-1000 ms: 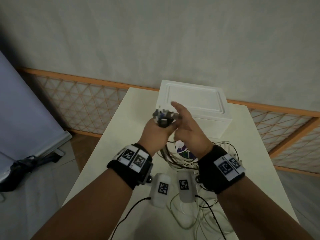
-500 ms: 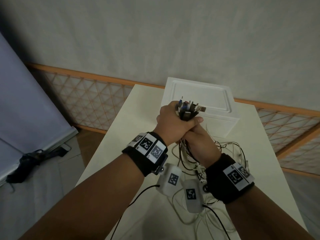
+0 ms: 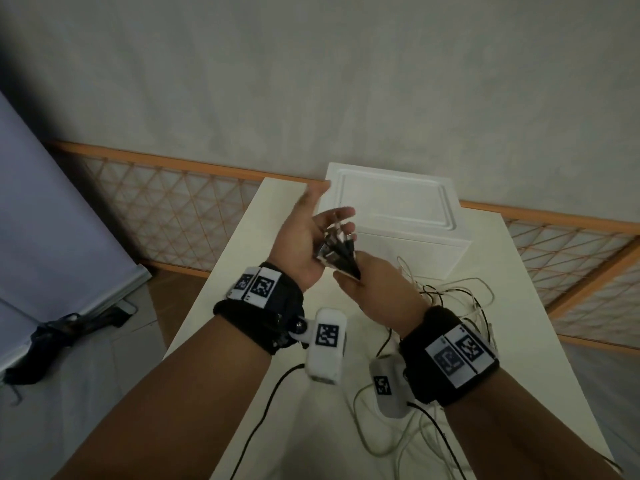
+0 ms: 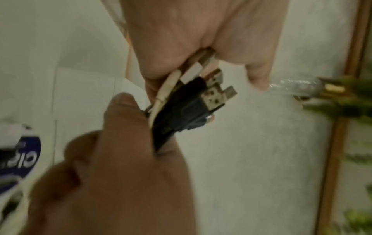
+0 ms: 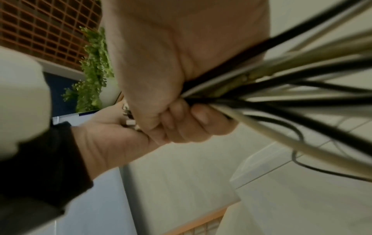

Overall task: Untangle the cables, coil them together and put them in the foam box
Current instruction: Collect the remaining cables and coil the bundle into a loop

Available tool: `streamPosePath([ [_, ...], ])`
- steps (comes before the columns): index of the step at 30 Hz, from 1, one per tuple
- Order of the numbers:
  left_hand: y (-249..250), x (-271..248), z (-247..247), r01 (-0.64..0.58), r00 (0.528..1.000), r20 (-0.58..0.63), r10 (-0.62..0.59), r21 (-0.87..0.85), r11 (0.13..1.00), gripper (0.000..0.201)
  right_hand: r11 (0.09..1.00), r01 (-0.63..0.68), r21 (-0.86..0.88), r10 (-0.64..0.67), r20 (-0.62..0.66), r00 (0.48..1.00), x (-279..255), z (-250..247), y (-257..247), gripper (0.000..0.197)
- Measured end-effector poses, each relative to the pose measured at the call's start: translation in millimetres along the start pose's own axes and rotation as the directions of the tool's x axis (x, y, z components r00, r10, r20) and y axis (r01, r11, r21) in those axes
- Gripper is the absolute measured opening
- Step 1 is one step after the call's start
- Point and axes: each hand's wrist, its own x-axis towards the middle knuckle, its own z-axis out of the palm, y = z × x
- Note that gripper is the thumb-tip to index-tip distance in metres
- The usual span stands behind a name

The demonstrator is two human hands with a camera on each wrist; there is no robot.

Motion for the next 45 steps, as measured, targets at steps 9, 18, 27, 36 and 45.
streamPosePath([
  [9,-8.0,1.0,-9.4,-0.12,0.993,0.042,0.112,0.334,0.935,0.024,0.969,-0.125,0.215,0.138,-0.048,0.989,7.4,3.6,-18.7,0.016],
  [18,-13.0,-1.0,-7.7,-0.103,0.99,-0.023,0.142,0.576,0.811,0.026,0.995,-0.103,0.008,0.103,-0.106,0.989,16.2,12.9,-20.8,0.025],
  [27,-18.1,-2.5,-9.5,-0.117,0.984,-0.019,0.177,0.679,0.725,0.034,0.997,-0.073,-0.024,0.067,-0.193,0.979,20.0,8.8,-19.1,0.028],
  [36,-18.3,-4.0,-7.7,-0.142,0.977,-0.053,0.204,0.55,0.823,0.028,0.996,-0.084,-0.025,0.074,-0.269,0.96,17.1,9.2,-25.1,0.027],
  [45,-21.4,-13.1,-4.3,-0.378,0.894,0.049,0.446,0.617,0.69,0.018,0.989,-0.034,-0.142,-0.003,-0.255,0.967,23.3,11.3,-28.8,0.024],
])
